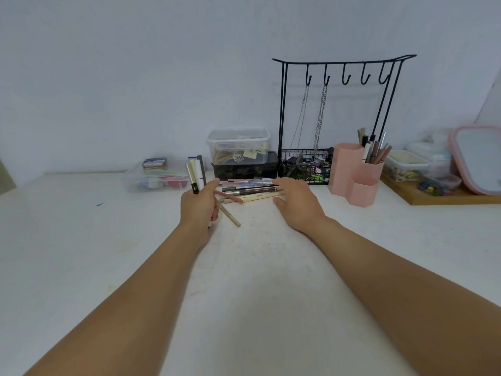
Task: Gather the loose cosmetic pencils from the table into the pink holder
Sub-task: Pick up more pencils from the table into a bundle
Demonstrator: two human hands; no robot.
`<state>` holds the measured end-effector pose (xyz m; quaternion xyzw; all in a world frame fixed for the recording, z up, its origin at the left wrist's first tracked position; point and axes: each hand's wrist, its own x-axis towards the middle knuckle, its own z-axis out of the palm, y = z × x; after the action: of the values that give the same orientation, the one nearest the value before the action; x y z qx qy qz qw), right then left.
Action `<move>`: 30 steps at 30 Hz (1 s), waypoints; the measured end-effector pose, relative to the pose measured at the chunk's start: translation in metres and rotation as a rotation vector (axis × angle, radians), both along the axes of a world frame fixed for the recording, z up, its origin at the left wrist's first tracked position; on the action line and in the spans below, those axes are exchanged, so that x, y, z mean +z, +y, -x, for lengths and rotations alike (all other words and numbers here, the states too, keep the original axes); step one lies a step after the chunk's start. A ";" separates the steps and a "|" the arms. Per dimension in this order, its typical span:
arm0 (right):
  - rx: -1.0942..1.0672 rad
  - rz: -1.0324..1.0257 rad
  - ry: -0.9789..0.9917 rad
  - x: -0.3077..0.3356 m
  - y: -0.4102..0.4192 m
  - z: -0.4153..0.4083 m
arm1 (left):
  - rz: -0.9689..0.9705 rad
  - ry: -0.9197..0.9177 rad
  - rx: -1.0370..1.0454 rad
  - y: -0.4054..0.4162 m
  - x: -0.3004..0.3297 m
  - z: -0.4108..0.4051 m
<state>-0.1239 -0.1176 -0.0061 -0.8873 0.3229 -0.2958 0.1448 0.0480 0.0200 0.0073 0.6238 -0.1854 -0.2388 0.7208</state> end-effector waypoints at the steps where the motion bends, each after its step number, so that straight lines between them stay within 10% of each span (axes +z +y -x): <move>1: -0.010 -0.006 0.033 0.000 -0.001 -0.001 | -0.002 -0.009 -0.010 0.000 0.000 0.001; 22: -0.010 -0.206 -0.094 0.006 -0.017 0.005 | -0.062 -0.067 0.055 -0.005 -0.005 -0.001; 30: -0.038 -0.484 -0.684 0.010 -0.013 0.008 | -0.053 -0.078 0.021 -0.004 -0.004 0.001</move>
<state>-0.1318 -0.1304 0.0035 -0.6722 0.3327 -0.4916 0.4425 0.0474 0.0159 0.0038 0.6535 -0.2002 -0.2115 0.6987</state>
